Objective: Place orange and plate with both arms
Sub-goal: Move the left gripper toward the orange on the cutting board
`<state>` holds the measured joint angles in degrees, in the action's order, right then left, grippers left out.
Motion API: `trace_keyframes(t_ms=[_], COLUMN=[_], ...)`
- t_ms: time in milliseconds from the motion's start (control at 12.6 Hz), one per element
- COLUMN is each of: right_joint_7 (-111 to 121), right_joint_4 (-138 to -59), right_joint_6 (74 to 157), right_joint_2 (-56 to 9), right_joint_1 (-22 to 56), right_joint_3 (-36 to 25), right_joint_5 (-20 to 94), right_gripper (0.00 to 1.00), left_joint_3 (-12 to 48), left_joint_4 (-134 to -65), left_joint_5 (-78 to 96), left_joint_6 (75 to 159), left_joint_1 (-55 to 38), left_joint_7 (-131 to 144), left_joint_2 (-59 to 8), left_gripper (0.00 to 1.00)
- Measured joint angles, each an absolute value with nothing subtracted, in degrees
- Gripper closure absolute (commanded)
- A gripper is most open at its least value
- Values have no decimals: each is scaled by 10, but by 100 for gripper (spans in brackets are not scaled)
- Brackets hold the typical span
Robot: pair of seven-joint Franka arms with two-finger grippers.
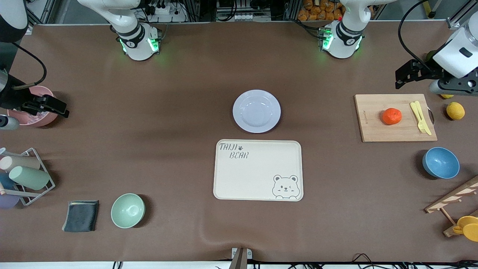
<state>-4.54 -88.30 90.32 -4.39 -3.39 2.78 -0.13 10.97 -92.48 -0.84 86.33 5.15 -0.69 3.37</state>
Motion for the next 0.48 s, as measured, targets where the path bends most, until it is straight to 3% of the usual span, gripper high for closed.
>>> trace_keyframes(t_ms=[476], right_joint_7=[-32], right_joint_4=[-885], right_joint_6=[901], right_joint_2=[-45], right_joint_1=[-34], right_joint_3=[27], right_joint_5=[-1], right_gripper=[0], left_joint_3=[106], left_joint_4=[-931], left_joint_5=[-9], left_joint_6=[859], left_joint_1=[69], left_joint_7=[7], left_joint_2=[0], left_gripper=[0])
